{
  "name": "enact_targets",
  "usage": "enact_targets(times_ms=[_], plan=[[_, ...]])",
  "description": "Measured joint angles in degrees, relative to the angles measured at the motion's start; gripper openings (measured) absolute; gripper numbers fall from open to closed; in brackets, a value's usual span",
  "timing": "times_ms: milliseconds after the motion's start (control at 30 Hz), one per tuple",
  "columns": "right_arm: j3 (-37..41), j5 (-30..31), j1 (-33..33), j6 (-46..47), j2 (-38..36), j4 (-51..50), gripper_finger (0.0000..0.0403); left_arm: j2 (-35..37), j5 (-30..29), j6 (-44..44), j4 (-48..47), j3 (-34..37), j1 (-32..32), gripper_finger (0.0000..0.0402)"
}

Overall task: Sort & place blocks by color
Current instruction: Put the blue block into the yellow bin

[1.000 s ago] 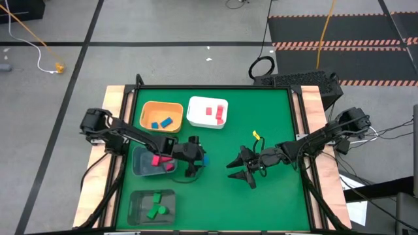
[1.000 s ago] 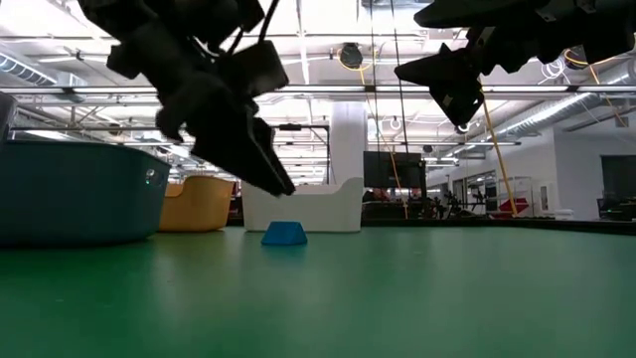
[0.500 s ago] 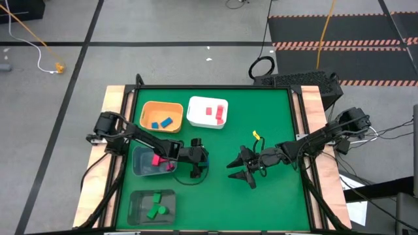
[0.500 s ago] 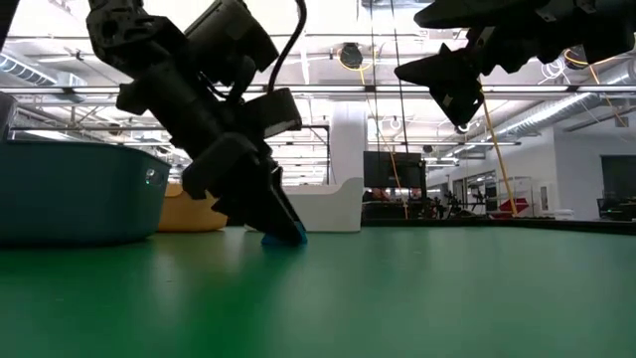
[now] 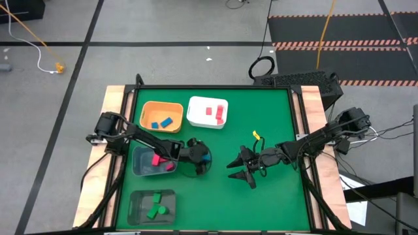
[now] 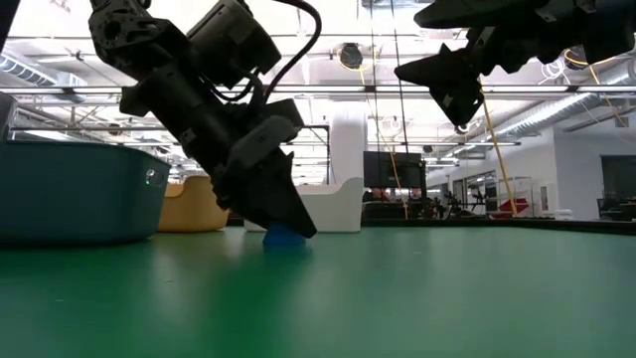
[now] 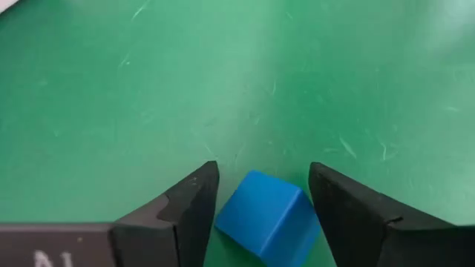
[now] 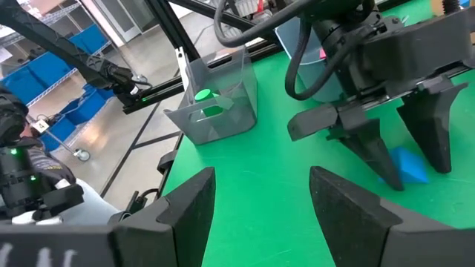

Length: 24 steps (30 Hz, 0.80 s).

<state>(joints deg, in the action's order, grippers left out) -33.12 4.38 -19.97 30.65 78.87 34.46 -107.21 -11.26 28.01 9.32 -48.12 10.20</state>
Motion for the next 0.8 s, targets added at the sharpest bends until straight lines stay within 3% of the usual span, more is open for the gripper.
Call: enact_targets(times_ms=[133, 333, 533, 700, 800], plan=[[0.0, 0.0, 0.0, 0.0, 0.0, 0.0, 0.021, 0.0, -0.4, 2.0, -0.1, 0.0, 0.4, 0.0214], [0.0, 0.0, 0.0, 0.0, 0.0, 0.0, 0.021, 2.2, -0.3, 2.1, -2.7, 0.3, 1.3, 0.026], [0.0, 0.0, 0.0, 0.0, 0.0, 0.0, 0.021, 6.1, 0.1, 14.0, -13.4, -1.3, 1.3, 0.0299], [0.0, 0.0, 0.0, 0.0, 0.0, -0.1, 0.021, 6.0, 1.4, 25.7, -20.1, -5.3, 1.2, 0.0293], [0.0, 0.0, 0.0, 0.0, 0.0, -0.1, 0.021, 5.8, -0.6, 26.4, -22.0, -7.1, 1.3, 0.0285]])
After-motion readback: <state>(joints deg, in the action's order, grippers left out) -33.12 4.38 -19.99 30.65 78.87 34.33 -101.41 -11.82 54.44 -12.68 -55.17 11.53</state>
